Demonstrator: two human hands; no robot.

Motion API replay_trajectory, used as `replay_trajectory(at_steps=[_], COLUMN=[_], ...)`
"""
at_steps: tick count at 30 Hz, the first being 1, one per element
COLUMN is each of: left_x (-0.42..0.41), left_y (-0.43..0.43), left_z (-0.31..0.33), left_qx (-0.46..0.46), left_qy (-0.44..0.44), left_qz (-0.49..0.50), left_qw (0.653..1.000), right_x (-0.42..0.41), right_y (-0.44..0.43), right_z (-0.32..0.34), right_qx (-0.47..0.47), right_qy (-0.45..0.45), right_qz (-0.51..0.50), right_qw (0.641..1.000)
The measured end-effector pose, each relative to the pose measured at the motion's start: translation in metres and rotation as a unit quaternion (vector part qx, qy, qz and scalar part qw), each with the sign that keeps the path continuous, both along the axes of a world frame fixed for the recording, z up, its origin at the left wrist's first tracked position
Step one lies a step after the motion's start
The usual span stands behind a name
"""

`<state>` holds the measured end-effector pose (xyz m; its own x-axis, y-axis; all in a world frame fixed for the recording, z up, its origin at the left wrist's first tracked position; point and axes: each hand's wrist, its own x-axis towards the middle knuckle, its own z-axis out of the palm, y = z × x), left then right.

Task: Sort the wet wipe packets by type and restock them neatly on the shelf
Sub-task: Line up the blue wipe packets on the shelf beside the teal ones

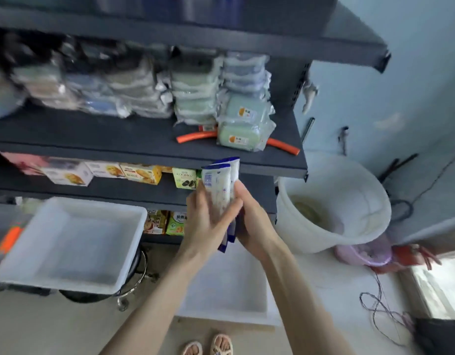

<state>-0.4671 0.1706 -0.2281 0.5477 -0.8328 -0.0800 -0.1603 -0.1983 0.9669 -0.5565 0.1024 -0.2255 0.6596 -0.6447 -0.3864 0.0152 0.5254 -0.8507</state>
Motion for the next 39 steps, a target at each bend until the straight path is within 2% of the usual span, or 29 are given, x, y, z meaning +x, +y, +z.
replay_trajectory(at_steps=[3,7,9,11,14,18,20,25,31,33,37,39], left_x=[0.013,0.028,0.034,0.045,0.069,0.116,0.143,0.213,0.269,0.281,0.294,0.299], left_y=[0.001,0.005,0.005,-0.001,-0.021,-0.064,-0.088,-0.144,-0.211,-0.231,-0.265,-0.276], left_z=[0.061,0.128,0.155,0.174,0.194,0.209,0.22,0.248,0.262,0.261,0.254,0.249], left_qx=[-0.046,-0.12,-0.134,-0.141,-0.158,-0.18,-0.175,-0.164,-0.191,-0.19,-0.18,-0.177], left_qy=[-0.003,0.1,0.165,0.193,0.169,0.059,0.039,0.028,0.034,0.04,0.111,0.088], left_qz=[-0.055,-0.146,-0.142,-0.113,-0.098,-0.034,-0.021,-0.06,-0.077,-0.082,-0.065,-0.039], left_qw=[0.997,0.977,0.967,0.964,0.968,0.981,0.984,0.984,0.978,0.978,0.975,0.98], right_x=[0.003,0.003,0.006,0.012,0.027,0.056,0.075,0.12,0.161,0.169,0.182,0.186], right_y=[-0.011,-0.028,-0.032,-0.039,-0.055,-0.09,-0.111,-0.164,-0.221,-0.236,-0.259,-0.27], right_z=[0.06,0.117,0.139,0.158,0.181,0.204,0.214,0.242,0.258,0.262,0.268,0.269], right_qx=[-0.075,-0.146,-0.164,-0.177,-0.19,-0.185,-0.182,-0.224,-0.334,-0.36,-0.413,-0.435], right_qy=[-0.029,-0.064,-0.085,-0.099,-0.125,-0.128,-0.131,-0.104,-0.045,-0.019,0.03,0.067], right_qz=[0.033,0.052,0.048,0.029,-0.011,-0.066,-0.094,-0.158,-0.213,-0.217,-0.203,-0.194], right_qw=[0.996,0.986,0.982,0.979,0.974,0.972,0.97,0.956,0.917,0.907,0.888,0.877])
